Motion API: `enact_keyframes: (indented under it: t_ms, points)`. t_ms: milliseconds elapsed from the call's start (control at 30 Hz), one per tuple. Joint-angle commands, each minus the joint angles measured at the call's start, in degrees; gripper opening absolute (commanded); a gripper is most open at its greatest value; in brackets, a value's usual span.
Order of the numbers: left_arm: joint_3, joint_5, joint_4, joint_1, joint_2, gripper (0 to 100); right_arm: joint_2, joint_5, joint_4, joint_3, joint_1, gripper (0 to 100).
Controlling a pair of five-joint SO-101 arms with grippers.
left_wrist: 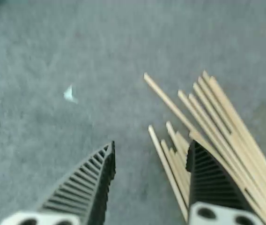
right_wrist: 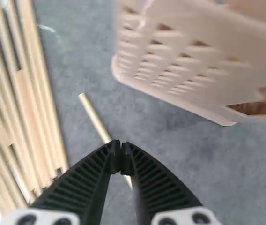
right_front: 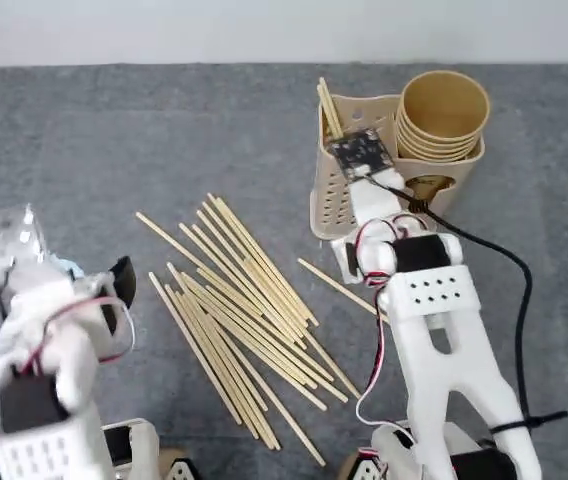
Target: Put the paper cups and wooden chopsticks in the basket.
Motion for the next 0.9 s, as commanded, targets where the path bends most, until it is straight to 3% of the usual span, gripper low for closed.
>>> enact_keyframes:
  t_ms: [0,300,867]
  points:
    - [-5.4,-1.8,2.3,2.5,12.0,23,-2.7,-0.5,-3.1,0.3,0.7,1.3]
    - [-8.7,-2.2,4.0,7.6,36.3,31,-2.7,-0.6,-2.9,0.3,0.7,1.3]
    - [-8.5,-2.2,-10.5,7.5,60.4,31,-2.7,-0.6,-2.9,0.3,0.7,1.2]
